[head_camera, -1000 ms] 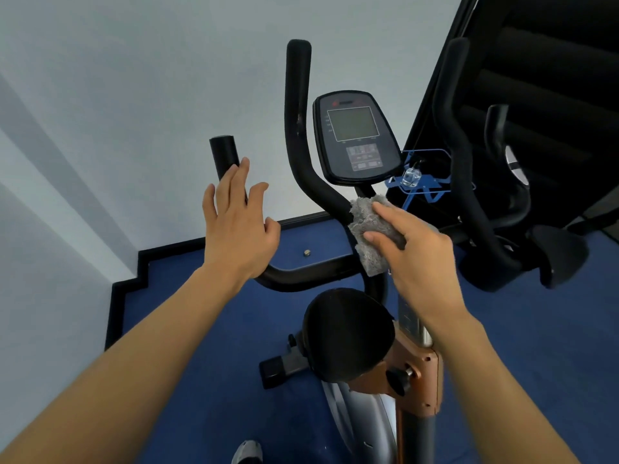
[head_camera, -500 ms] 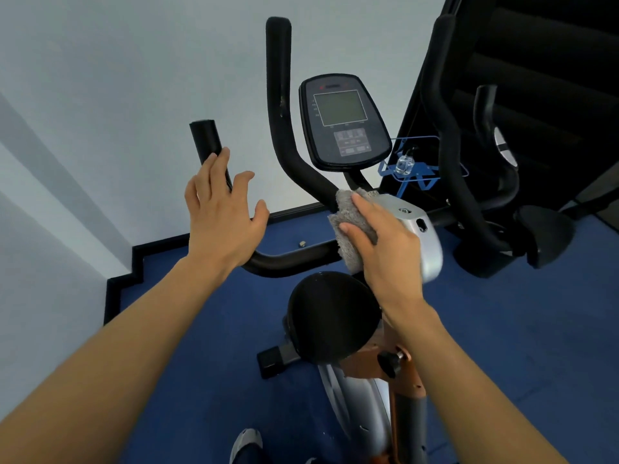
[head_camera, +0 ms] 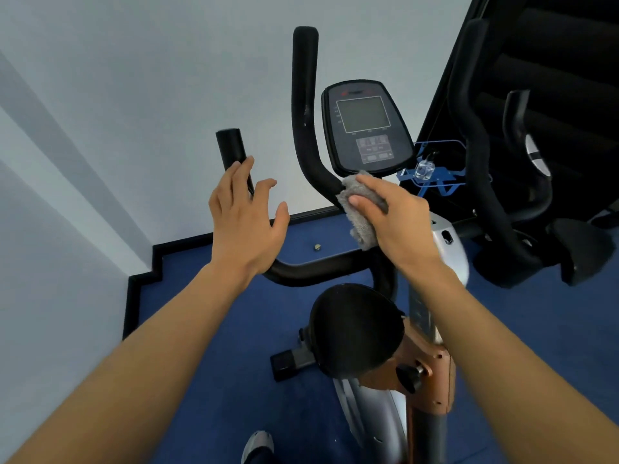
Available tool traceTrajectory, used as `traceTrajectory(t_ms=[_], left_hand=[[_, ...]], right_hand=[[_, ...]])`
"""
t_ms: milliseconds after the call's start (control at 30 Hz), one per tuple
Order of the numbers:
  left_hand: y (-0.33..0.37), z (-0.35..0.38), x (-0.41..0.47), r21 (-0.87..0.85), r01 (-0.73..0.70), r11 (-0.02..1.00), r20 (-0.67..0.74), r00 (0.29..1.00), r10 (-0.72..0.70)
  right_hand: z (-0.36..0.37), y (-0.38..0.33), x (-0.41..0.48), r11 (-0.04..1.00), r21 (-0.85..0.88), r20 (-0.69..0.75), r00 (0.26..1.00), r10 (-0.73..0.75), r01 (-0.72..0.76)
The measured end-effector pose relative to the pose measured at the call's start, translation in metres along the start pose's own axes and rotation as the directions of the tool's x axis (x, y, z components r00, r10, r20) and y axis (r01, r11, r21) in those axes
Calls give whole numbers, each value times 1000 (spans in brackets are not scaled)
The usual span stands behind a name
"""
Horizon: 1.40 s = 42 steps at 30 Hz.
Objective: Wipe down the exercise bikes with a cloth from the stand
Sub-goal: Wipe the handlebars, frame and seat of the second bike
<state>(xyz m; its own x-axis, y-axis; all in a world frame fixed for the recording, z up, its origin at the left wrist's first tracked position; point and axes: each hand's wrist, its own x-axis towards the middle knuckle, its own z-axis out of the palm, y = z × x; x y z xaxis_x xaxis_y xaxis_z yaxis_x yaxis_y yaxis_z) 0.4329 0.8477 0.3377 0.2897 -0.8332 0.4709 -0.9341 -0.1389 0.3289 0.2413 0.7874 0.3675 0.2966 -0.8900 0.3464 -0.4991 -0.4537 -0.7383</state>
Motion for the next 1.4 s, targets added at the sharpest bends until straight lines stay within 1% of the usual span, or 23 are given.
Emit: traceTrajectory(t_ms=[100, 167, 333, 400, 433, 500, 567, 667, 733, 900, 933, 1000, 1067, 1100, 1167, 1233, 1267, 1300, 1367, 1400], left_hand=[[0, 0, 0, 19, -1, 1000, 7, 1000, 1], [0, -1, 1, 25, -3, 1000, 10, 1000, 3], [0, 0, 0, 42, -8, 999, 9, 1000, 7], [0, 0, 0, 50, -7, 999, 14, 1000, 6], [0, 1, 0, 54, -7, 999, 14, 1000, 7], [0, 1, -1, 55, -7, 998, 11, 1000, 6], [-1, 1, -1, 41, -8, 999, 9, 1000, 7], [0, 3, -2, 21, -11, 1000, -14, 1000, 12], [2, 4, -1, 11, 6, 1000, -37, 999, -6], [2, 5, 2, 6, 21, 1000, -41, 999, -20], [1, 4, 2, 10, 17, 1000, -37, 999, -16], [0, 3, 0, 10, 9, 1000, -27, 1000, -9], [-1, 3, -1, 7, -1, 1000, -18, 1000, 1], [-1, 3, -1, 4, -4, 1000, -19, 1000, 4], [-1, 3, -2, -10, -3, 1000, -26, 1000, 3], [0, 4, -2, -36, -2, 999, -37, 999, 1], [0, 4, -1, -49, 0, 999, -44, 999, -3], [0, 4, 0, -57, 6, 998, -50, 999, -8], [0, 5, 2, -61, 13, 998, -59, 998, -17], [0, 5, 2, -62, 15, 998, -61, 998, -19]], right_hand=[[-5, 1, -4, 999, -17, -95, 995, -30, 29], [-4, -3, -3, 998, -36, -131, 990, -53, 49], [8, -20, 4, 984, -69, -115, 979, -169, 162], [16, -22, 8, 972, -133, -66, 977, -204, 194], [21, -21, 8, 959, -199, -28, 977, -211, 201], [31, -18, 3, 925, -329, 6, 980, -201, 192], [34, -14, 0, 910, -369, -9, 978, -207, 189], [34, -13, 10, 920, -321, 32, 974, -225, 224], [39, -16, 21, 917, -331, 41, 975, -221, 222], [61, -35, 43, 919, -366, 11, 988, -152, 146], [61, -37, 46, 926, -354, 16, 991, -135, 132], [54, -37, 48, 959, -269, 34, 996, -82, 88], [43, -35, 42, 974, -221, 14, 999, -41, 43], [39, -33, 38, 962, -270, 2, 999, -36, 36], [38, -29, 28, 901, -432, 4, 999, -38, 36], [43, -27, 23, 858, -507, -23, 993, -112, 85], [46, -28, 24, 844, -525, -39, 987, -158, 114], [49, -31, 27, 839, -528, -31, 984, -173, 131], [57, -40, 40, 866, -484, 25, 992, -125, 122], [59, -44, 48, 888, -447, 26, 994, -106, 106]])
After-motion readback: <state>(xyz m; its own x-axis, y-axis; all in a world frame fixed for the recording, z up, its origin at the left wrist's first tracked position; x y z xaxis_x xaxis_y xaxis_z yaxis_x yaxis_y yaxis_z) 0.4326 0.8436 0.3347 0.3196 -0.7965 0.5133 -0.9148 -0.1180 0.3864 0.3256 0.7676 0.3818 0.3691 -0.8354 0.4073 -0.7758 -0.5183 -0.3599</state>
